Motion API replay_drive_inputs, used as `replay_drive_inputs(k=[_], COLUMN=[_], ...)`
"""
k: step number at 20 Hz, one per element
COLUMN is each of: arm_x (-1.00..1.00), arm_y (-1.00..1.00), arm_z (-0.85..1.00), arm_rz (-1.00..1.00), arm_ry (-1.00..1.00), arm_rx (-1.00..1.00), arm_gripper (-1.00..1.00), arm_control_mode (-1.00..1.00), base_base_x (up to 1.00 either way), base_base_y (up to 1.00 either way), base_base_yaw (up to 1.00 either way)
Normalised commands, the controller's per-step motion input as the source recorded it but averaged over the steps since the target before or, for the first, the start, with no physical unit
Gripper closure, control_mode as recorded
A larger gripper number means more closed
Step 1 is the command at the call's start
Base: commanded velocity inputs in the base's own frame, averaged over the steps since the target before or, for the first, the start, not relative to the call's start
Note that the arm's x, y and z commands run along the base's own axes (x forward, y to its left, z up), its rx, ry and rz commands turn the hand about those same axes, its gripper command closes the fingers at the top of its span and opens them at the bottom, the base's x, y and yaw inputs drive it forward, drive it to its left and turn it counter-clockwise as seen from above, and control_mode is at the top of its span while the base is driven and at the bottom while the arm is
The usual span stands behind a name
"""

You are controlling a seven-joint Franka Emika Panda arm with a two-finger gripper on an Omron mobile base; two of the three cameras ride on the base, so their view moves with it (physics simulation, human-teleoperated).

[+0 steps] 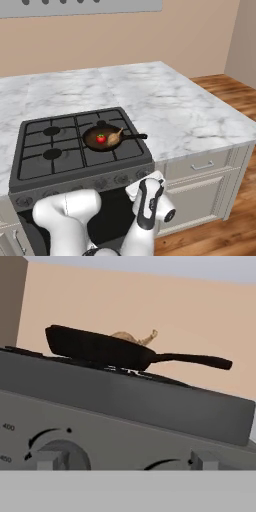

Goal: Place the pan on the front right burner on the stove. Then place the tomato and the onion in the pan and turn on the front right burner.

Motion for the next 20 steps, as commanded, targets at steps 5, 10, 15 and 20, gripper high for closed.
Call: replay_drive_inputs(k=[5, 10, 15, 20], arm_x=[0.19, 0.22, 0.22, 0.10], arm_y=[-0.04, -0.13, -0.20, -0.08], arm_z=[-0.19, -0.17, -0.16, -0.21], arm_rz=[0.00, 0.00, 0.00, 0.00], arm_ry=[0.00, 0.00, 0.00, 0.00], arm_rx=[0.00, 0.00, 0.00, 0.00], arm_gripper=[-1.00, -1.00, -1.00, -1.00], arm_control_mode=[-1.00, -1.00, -1.00, -1.00], base_base_x=[0.00, 0.00, 0.00, 0.00], base_base_y=[0.00, 0.00, 0.00, 0.00], base_base_yaw=[0.00, 0.00, 0.00, 0.00])
